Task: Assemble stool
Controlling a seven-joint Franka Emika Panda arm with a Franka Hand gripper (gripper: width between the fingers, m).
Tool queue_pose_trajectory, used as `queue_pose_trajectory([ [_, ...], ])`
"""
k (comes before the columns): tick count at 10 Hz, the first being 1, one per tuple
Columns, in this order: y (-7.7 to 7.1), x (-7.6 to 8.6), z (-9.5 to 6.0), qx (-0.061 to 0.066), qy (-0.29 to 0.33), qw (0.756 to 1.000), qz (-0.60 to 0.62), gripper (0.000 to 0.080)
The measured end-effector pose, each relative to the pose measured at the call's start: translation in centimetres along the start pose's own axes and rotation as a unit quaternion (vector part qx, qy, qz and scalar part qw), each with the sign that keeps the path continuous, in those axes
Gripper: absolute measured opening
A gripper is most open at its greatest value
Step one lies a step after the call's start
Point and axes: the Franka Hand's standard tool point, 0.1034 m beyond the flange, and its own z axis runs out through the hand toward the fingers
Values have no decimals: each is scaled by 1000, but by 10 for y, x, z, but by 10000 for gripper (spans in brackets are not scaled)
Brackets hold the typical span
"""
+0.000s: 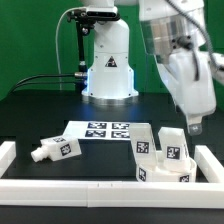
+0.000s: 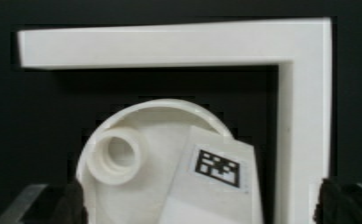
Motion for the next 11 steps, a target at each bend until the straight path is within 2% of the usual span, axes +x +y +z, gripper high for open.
queue_pose_trajectory([
  [3,1,1,1,-3,3,995,-96,648],
  [4,2,-3,-3,-25,24,984,-177,648],
  [7,-6,-7,-16,-38,42,929,-365,648],
  [8,-8,-4,-16,-35,51,914,-402,648],
  [10,-7,-2,-16,-38,49,893,-446,648],
  [11,-7,-2,-16,-43,49,864,-498,648],
])
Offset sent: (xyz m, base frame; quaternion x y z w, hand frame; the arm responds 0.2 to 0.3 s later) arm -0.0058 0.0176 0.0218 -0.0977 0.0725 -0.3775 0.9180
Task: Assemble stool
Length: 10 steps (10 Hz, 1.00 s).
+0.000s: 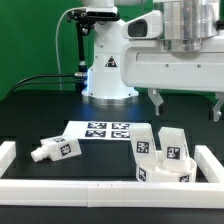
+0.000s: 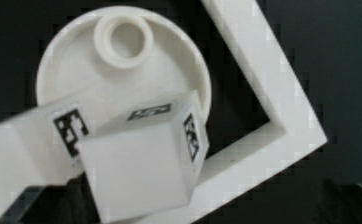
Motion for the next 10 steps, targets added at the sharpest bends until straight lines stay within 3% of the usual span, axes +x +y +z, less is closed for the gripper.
queue_pose_trajectory([
  [1,-1,1,-1,-17,10,995,-101,648],
  [3,-2,3,-2,-18,14,963,-267,648],
  [4,-4,0,1,-30,12,949,-312,648],
  [7,-1,2,2,-37,13,920,-390,648],
  [8,0,3,1,-42,14,898,-438,648],
  [10,3,3,8,-68,9,798,-599,648],
])
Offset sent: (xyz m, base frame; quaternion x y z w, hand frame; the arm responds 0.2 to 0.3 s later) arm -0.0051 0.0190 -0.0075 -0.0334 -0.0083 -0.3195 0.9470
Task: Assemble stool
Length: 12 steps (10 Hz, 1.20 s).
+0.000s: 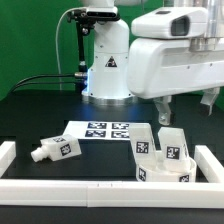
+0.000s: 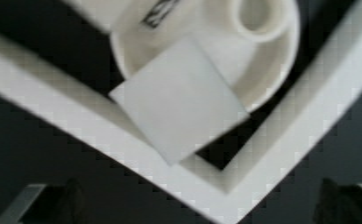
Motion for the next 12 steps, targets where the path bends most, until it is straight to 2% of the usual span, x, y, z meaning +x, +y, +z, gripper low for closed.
queue_pose_trajectory([
  [2,5,-1,3,-8,-19,996,-92,648],
  [5,11,-7,4,-13,-29,984,-176,648],
  [6,8,-9,12,-10,-36,982,-183,648],
  [8,-1,-11,30,4,-51,987,-150,648],
  [10,-10,-6,39,7,-54,992,-117,648],
  [12,-10,-7,41,7,-55,993,-106,648],
])
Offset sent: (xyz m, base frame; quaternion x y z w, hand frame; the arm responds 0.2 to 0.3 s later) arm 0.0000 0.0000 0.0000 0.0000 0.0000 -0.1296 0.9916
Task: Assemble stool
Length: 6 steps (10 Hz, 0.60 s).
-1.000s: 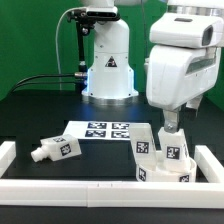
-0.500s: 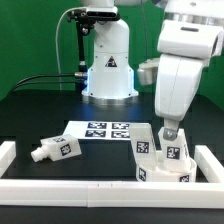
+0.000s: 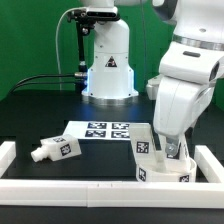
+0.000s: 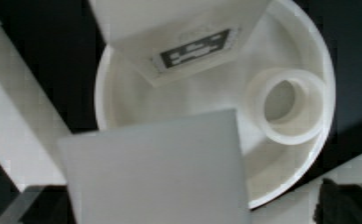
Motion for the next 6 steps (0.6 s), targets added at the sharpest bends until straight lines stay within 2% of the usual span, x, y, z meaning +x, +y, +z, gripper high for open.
queue_pose_trajectory([
  [1,0,0,0,0,0,1000,17,518],
  [2,0,-1,0,0,0,1000,25,518],
  [3,0,-1,0,1,0,998,65,379],
  [4,0,-1,0,1,0,995,102,333],
  [6,2,-2,0,-3,6,976,219,333],
])
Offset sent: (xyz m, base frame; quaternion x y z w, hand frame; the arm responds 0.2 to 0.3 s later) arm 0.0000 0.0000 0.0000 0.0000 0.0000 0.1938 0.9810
